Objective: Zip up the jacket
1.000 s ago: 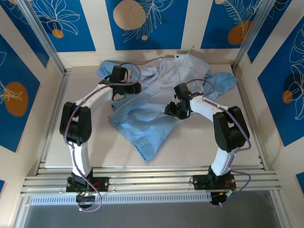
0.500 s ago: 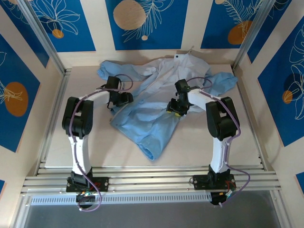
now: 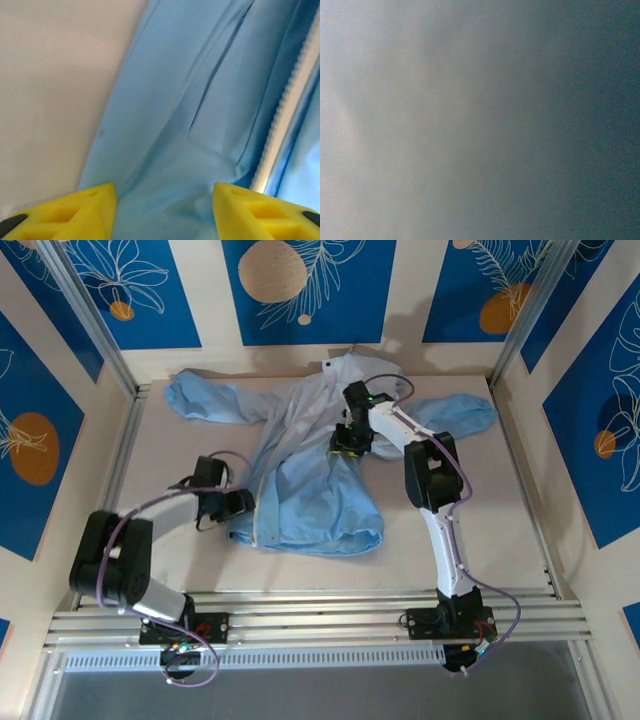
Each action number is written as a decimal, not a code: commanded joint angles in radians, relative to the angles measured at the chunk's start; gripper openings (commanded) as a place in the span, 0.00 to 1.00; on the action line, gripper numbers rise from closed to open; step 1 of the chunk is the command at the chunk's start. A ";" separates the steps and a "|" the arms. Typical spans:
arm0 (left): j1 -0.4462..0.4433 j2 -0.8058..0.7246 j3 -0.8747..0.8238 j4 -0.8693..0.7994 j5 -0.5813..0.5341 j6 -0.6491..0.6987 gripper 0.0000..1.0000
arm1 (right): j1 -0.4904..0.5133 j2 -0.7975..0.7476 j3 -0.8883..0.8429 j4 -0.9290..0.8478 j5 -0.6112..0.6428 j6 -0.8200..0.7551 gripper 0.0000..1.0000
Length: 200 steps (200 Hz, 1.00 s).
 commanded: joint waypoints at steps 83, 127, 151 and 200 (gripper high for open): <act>0.002 -0.071 0.170 -0.092 0.174 0.045 0.32 | -0.090 -0.225 -0.190 -0.084 0.111 -0.099 0.44; -0.005 0.161 0.218 0.059 0.271 -0.007 0.09 | -0.037 -0.371 -0.337 -0.066 0.107 -0.047 0.44; -0.018 0.246 0.218 0.087 0.261 -0.009 0.05 | 0.023 -0.388 -0.386 -0.040 0.075 -0.005 0.41; -0.020 0.281 0.159 0.044 0.132 -0.040 0.01 | 0.101 -0.277 -0.389 0.001 0.000 0.028 0.21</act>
